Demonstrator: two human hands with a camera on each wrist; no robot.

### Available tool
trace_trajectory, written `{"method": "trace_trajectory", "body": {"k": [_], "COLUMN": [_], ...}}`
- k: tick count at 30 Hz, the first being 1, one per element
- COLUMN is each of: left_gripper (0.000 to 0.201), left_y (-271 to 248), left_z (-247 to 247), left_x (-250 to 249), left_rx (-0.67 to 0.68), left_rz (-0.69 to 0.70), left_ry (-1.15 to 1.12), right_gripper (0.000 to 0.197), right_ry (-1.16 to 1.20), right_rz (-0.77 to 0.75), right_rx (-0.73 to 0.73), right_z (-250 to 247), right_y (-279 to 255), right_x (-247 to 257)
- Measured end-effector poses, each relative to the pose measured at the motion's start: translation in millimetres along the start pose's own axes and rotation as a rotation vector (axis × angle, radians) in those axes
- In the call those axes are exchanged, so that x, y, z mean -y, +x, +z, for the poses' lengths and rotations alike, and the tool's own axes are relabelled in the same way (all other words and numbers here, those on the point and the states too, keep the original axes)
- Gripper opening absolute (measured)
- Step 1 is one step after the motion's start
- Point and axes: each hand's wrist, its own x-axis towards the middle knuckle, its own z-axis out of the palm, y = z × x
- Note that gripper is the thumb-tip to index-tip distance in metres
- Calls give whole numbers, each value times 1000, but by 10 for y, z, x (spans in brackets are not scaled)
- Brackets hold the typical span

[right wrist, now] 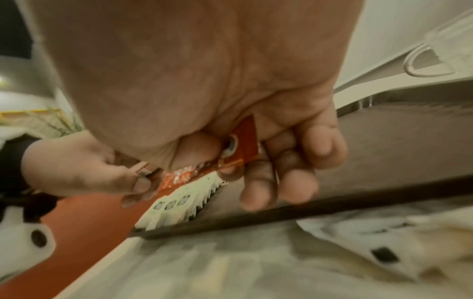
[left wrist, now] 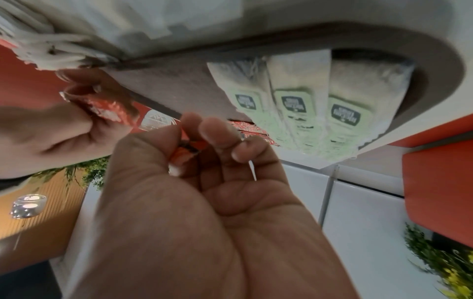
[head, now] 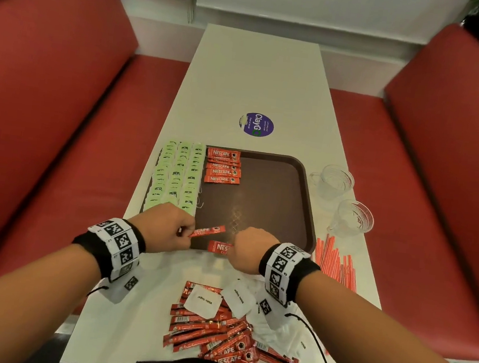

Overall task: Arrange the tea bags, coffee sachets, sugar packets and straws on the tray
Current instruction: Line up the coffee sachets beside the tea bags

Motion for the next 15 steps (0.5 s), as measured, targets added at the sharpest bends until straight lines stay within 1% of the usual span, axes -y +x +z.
{"method": "trace_trajectory", "body": {"k": [1, 2, 4, 7, 9, 13, 15], "left_gripper": [22, 24, 25, 22, 21, 20, 21], "left_y": [31, 62, 127, 216, 269, 373, 423], "left_z": [-13, -29, -56, -94, -113, -150, -164], "left_x": [-5, -9, -10, -26, -50, -141, -179], "left_rx": [-28, -52, -81, -121, -139, -133, -143], "left_rz": [1, -1, -16, -40, -33, 12, 33], "left_ry": [3, 8, 21, 47, 63, 85, 72], "right_gripper": [19, 17, 23, 8, 3, 10, 7], "right_ry": [58, 117, 200, 289, 365, 507, 510], "right_rz": [-5, -10, -6, -18, -43, -112, -144], "right_rx": [-14, -31, -66, -172, -237, -362, -384], "right_z": [-21, -35, -58, -124, -182, -274, -291], "right_y": [10, 30, 79, 146, 168, 200, 240], "right_x": [-30, -66, -152, -290, -356, -371, -368]}}
